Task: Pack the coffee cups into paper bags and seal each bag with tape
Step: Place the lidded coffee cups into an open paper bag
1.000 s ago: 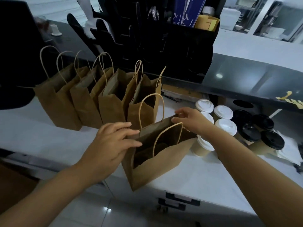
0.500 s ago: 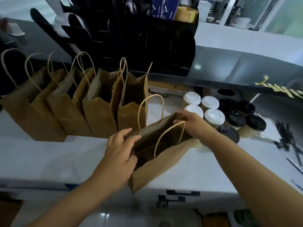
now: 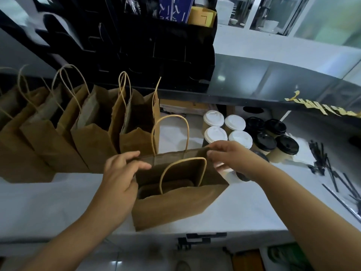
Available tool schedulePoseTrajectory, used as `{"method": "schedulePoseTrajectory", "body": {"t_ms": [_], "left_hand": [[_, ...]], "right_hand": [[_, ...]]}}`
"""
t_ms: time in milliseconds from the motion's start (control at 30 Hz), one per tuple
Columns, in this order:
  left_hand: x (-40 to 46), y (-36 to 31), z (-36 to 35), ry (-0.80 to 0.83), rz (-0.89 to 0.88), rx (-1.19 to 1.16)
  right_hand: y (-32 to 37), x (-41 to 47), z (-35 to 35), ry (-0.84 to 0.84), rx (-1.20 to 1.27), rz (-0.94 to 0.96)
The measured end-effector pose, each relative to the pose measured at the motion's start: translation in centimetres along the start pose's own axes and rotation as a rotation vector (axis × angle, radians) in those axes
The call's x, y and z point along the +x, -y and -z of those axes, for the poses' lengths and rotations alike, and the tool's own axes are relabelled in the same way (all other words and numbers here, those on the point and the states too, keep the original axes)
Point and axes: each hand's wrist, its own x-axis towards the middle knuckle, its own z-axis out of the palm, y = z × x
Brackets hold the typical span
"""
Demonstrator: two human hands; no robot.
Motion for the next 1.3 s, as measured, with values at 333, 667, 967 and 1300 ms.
{"method": "schedulePoseTrajectory", "body": {"t_ms": [333, 667, 967, 1300], "left_hand": [[1.0, -0.1, 0.3, -0.003, -0.221, 0.221], [1.1, 0.2, 0.9, 0.189, -0.098, 0.288], [1.2, -0.2, 0.5, 0.315, -0.02, 0.152], [1.8, -1.6, -0.7, 0.373, -0.071, 0.126]], "right_hand": [[-4.5, 4.6, 2.6, -0.274, -0.61, -0.074], [-5.4, 4.9, 1.4, -0.248, -0.838, -0.113], [-5.6, 4.2, 1.1, -0.258, -0.794, -0.075], [-0.9, 0.0, 6.0, -0.375, -0.556, 0.025]]}}
